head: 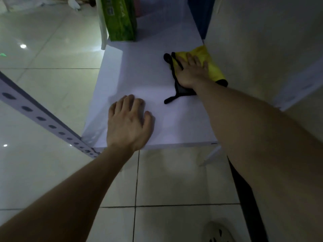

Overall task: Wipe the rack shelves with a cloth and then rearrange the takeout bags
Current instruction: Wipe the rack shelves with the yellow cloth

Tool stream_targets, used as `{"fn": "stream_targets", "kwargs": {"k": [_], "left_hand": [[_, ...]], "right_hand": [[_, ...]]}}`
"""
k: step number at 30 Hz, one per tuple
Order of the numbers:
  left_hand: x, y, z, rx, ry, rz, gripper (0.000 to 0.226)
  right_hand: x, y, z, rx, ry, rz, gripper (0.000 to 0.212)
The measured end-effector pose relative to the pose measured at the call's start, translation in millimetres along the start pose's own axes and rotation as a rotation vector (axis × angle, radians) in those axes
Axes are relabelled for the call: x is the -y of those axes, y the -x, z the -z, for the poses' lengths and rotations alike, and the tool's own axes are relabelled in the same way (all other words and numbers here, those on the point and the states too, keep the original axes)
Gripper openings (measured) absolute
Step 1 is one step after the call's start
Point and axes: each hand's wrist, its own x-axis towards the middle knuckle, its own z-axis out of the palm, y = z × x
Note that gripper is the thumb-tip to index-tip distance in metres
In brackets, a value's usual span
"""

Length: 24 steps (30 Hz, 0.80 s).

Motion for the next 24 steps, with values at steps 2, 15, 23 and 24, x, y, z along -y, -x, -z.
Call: {"fn": "stream_targets", "kwargs": {"k": [2, 15, 23, 24], "left_hand": [[-0.8, 0.0, 2.2, -0.001, 0.001, -0.002, 0.037], [-0.6, 0.5, 1.2, 0.027, 0.011, 0.015, 0.041], [-0.5, 0.9, 1.3, -0.014, 0.034, 0.011, 0.045], [-0.6, 0.4, 1.8, -0.009, 0.035, 0.004, 0.045]], "right_hand": [[-3.7, 43.6, -6.7, -0.018, -0.041, 0.012, 0.062], [8.0, 102.2, -33.7, -0.093, -0.078, -0.073, 0.061], [7.5, -30.6, -3.3, -0.034, 0.020, -0.015, 0.067], [4.2, -22.8, -2.8, -0.026, 0.028, 0.004, 0.066]]}}
